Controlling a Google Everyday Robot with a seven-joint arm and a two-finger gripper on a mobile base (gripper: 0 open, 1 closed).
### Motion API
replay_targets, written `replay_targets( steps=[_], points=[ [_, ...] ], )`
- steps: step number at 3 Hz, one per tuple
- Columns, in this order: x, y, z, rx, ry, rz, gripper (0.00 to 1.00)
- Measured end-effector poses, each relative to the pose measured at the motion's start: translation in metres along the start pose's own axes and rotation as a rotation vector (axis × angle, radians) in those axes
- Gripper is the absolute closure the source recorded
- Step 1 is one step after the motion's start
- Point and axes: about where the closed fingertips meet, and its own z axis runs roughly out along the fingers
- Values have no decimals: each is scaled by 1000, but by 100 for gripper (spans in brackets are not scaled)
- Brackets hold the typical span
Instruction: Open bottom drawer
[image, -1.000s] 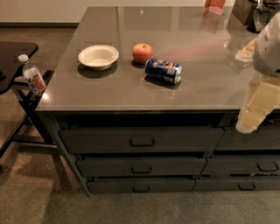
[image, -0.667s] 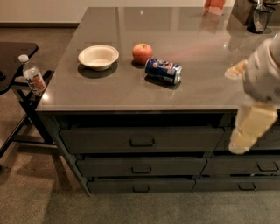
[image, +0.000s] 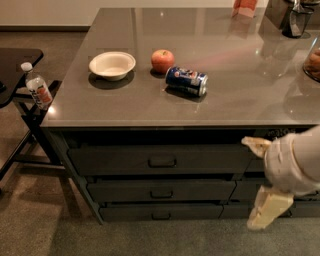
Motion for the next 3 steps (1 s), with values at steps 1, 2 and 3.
replay_targets(
  steps=[1, 2, 3],
  points=[
    [9, 3, 15, 32, -2, -13, 0],
    [8, 1, 13, 36, -2, -11, 0],
    [7, 2, 20, 21, -4, -6, 0]
  ],
)
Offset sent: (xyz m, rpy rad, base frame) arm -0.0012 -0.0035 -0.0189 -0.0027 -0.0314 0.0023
